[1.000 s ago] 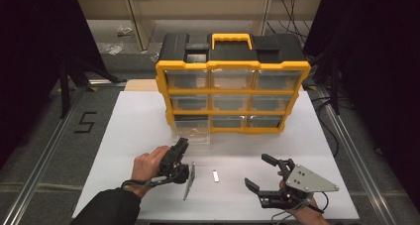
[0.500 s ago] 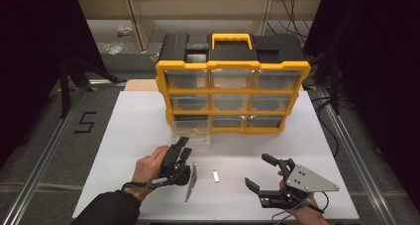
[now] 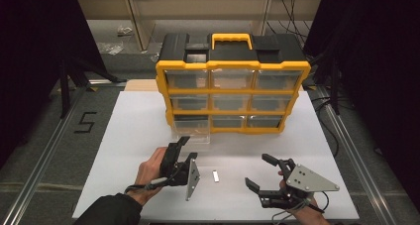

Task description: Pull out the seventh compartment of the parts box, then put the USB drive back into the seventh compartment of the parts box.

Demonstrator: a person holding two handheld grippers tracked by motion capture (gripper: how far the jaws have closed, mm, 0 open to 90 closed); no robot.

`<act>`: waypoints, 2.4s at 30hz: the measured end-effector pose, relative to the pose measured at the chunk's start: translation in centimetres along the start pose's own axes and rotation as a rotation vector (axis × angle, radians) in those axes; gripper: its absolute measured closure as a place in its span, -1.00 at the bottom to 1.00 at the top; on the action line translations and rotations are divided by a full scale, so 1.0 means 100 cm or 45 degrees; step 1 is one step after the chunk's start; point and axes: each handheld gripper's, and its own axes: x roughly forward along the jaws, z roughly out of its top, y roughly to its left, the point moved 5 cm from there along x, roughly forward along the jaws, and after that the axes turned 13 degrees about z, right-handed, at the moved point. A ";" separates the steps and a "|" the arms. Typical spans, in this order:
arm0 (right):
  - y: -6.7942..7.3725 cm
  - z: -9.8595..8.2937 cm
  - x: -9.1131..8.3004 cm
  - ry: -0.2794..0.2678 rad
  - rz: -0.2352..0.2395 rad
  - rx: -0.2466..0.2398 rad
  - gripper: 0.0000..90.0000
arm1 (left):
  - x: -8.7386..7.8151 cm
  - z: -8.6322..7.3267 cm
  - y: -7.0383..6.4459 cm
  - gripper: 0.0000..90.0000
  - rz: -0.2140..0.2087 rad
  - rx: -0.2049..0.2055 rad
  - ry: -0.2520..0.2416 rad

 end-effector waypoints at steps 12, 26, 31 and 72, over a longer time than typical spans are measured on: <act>-0.001 0.000 0.000 0.001 -0.001 0.000 -0.62 | -0.002 0.010 0.007 -0.44 -0.089 -0.298 0.049; -0.002 -0.001 -0.001 -0.003 -0.001 0.006 -0.62 | -0.006 0.021 0.011 -0.54 -0.253 -0.654 0.119; -0.002 -0.001 -0.001 -0.002 -0.003 0.009 -0.62 | -0.007 0.025 0.007 -0.55 -0.309 -0.703 0.134; 0.000 -0.001 0.000 0.004 0.004 -0.001 -0.62 | -0.003 0.038 -0.021 -0.55 -0.633 -0.937 0.305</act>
